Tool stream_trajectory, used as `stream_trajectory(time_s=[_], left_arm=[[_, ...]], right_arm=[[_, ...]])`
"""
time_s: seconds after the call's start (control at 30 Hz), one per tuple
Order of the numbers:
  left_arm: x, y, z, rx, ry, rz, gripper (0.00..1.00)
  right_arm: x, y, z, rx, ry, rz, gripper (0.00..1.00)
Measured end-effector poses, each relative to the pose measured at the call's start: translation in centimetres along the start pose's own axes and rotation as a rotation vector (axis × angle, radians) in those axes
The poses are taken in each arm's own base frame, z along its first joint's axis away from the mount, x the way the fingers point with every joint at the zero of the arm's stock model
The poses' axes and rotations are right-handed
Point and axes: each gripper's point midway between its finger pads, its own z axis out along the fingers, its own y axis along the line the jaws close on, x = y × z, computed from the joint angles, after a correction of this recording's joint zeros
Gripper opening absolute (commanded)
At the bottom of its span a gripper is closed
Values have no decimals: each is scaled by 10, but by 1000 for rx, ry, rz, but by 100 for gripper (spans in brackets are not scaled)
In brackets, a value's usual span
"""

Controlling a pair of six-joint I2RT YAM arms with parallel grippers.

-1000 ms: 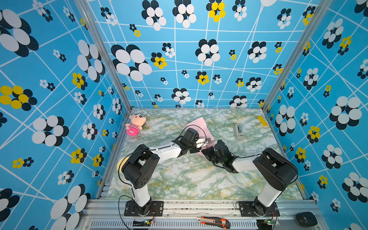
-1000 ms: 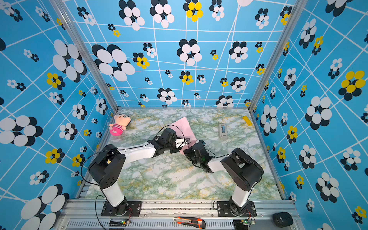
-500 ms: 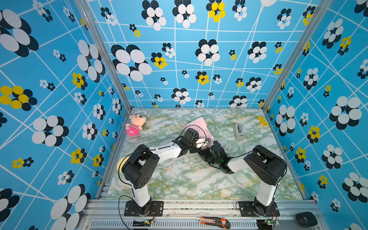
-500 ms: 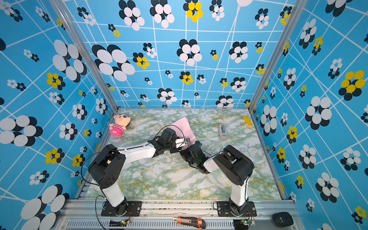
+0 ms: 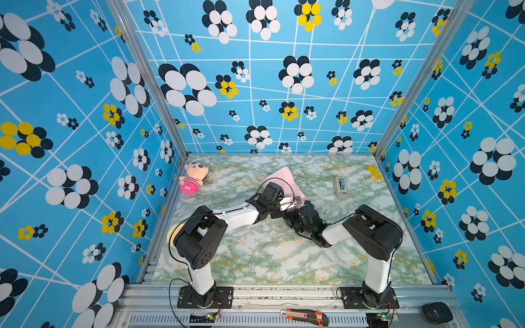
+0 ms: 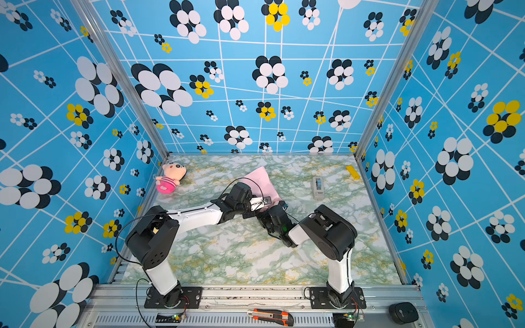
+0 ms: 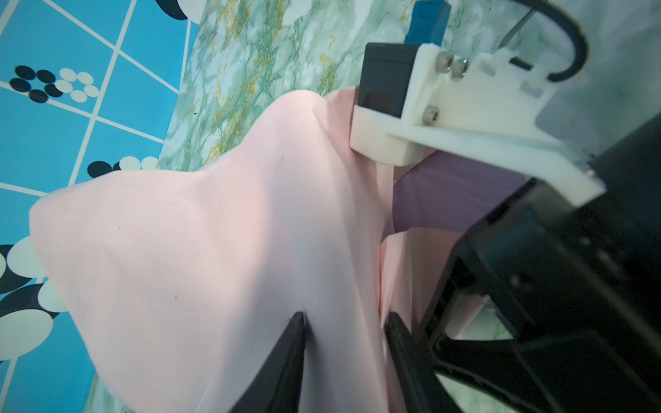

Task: Wrap a gift box in wrapping paper
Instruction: Fold the wrapping paper for the gift box.

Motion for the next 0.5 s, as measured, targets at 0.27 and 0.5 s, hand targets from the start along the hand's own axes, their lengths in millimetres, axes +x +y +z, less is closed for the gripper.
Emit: stream_trajectory(time_s=[0.27,0.5], left_arm=[[0,0,0,2,-1,0,39],[0,-1,0,5,0,0,39]], right_arm=[[-12,-21,-12,92,-62,35,6],[-13,-34,-36,142,-82,68,5]])
